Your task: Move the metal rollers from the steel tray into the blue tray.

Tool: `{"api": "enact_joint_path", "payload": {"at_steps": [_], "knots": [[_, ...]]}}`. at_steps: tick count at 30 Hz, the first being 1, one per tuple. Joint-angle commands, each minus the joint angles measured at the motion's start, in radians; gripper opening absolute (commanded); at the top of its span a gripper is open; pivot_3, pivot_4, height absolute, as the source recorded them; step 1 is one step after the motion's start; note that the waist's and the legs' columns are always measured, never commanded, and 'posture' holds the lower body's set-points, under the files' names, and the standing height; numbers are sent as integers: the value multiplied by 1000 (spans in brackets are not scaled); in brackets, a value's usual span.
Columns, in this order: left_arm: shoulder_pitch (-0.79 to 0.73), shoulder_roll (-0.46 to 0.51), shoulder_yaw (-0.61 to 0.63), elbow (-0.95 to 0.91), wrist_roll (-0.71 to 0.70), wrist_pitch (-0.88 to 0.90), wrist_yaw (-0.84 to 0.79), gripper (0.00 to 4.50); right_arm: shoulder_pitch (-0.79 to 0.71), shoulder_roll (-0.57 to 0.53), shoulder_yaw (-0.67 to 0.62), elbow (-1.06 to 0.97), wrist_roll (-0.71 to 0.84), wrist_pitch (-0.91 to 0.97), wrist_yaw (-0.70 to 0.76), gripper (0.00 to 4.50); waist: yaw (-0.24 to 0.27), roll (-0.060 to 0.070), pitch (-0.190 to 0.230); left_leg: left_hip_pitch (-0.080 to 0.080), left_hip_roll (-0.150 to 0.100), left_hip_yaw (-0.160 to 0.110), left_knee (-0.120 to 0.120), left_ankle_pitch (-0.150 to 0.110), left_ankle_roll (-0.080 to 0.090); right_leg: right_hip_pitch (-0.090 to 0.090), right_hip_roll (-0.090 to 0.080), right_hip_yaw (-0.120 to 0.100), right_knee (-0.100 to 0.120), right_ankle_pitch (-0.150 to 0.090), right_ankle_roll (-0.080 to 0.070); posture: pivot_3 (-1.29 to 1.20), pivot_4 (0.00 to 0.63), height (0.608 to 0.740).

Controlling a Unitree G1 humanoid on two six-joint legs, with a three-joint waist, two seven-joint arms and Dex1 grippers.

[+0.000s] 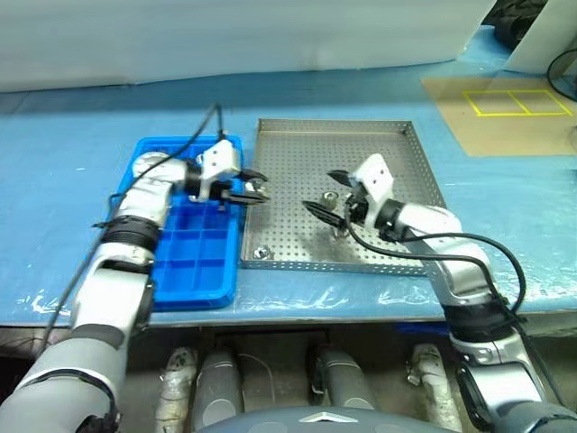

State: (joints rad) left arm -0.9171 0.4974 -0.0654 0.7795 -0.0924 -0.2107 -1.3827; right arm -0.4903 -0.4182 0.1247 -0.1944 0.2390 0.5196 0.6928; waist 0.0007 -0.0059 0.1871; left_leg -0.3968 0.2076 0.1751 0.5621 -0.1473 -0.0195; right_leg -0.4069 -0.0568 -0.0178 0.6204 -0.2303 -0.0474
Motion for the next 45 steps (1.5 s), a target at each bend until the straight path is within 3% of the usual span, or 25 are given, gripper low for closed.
{"api": "enact_joint_path", "payload": {"at_steps": [1, 12, 16, 28, 35, 45], "knots": [[37, 68, 50, -19, -11, 5, 64, 1736, -73, 39, 34, 58, 7, -61, 41, 4500, 13, 0, 0, 0, 0, 0, 0, 0, 0, 0, 0, 0, 0, 0, 0, -125, 150, 740], [244, 183, 110, -96, -21, 63, 211, 1736, -244, 177, 103, 247, 18, -153, 175, 4500, 74, 0, 0, -9, 0, -1, 0, 3, -6, -10, -1, -2, 4, 0, 0, 11, 150, 740], [263, 182, 101, -92, -7, 55, 249, 1736, -248, 189, 109, 265, 10, -164, 195, 4500, 97, 0, 0, -9, 0, -2, -1, 4, -8, -10, -2, -3, 4, 0, 0, 25, 150, 740], [278, 189, 91, -91, -15, 155, 264, 1736, -223, 173, 104, 272, -9, -171, 192, 4500, 96, 0, 0, -9, 0, -2, -1, 7, -11, -11, -1, -3, 6, 0, 0, 4, 150, 740], [237, 169, 79, -71, 13, 127, 314, 4044, -209, 166, 99, 264, -18, -171, 179, 4500, 95, 0, 0, -8, 0, -2, -1, 7, -11, -10, -1, -2, 6, 0, 0, -13, 150, 740], [167, 105, 71, -194, -59, 177, 252, 4044, -179, 124, 67, 219, -7, -148, 156, 4500, 97, 0, 0, -10, 0, -2, -1, 7, -11, -11, -1, -3, 5, 0, 0, -71, 150, 740]]}}
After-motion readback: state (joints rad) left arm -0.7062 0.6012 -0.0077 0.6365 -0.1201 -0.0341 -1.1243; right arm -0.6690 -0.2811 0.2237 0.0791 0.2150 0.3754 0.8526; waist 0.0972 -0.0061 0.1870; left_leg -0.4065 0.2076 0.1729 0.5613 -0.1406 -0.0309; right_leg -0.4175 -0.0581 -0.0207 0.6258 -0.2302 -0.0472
